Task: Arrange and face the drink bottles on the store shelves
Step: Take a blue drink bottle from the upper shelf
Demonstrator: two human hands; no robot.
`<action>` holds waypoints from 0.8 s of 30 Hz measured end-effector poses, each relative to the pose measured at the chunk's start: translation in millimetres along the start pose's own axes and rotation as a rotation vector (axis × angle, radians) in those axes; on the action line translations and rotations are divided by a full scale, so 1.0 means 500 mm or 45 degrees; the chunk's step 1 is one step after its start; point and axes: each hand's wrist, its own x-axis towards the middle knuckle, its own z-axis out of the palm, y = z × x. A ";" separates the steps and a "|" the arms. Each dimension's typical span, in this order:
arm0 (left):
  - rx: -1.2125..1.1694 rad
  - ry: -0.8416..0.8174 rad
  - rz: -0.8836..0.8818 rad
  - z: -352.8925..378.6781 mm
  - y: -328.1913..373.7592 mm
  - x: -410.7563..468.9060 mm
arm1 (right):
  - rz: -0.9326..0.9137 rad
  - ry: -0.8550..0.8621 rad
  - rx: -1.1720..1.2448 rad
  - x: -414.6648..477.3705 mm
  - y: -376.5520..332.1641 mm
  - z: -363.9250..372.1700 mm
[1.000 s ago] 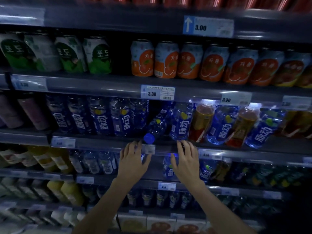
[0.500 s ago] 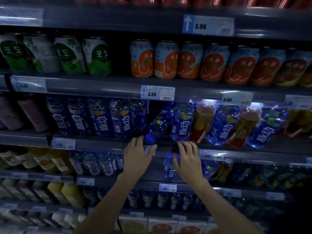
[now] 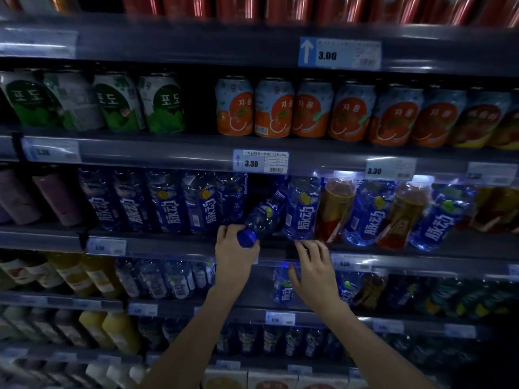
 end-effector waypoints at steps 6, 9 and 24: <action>-0.166 0.108 0.014 -0.010 -0.013 -0.036 | -0.012 0.006 0.000 -0.002 0.001 0.002; -0.274 0.181 -0.013 -0.023 -0.003 -0.035 | -0.018 0.025 0.022 -0.001 0.001 -0.001; -0.685 0.469 0.074 -0.098 0.123 -0.019 | 0.040 0.019 0.128 -0.003 -0.001 -0.002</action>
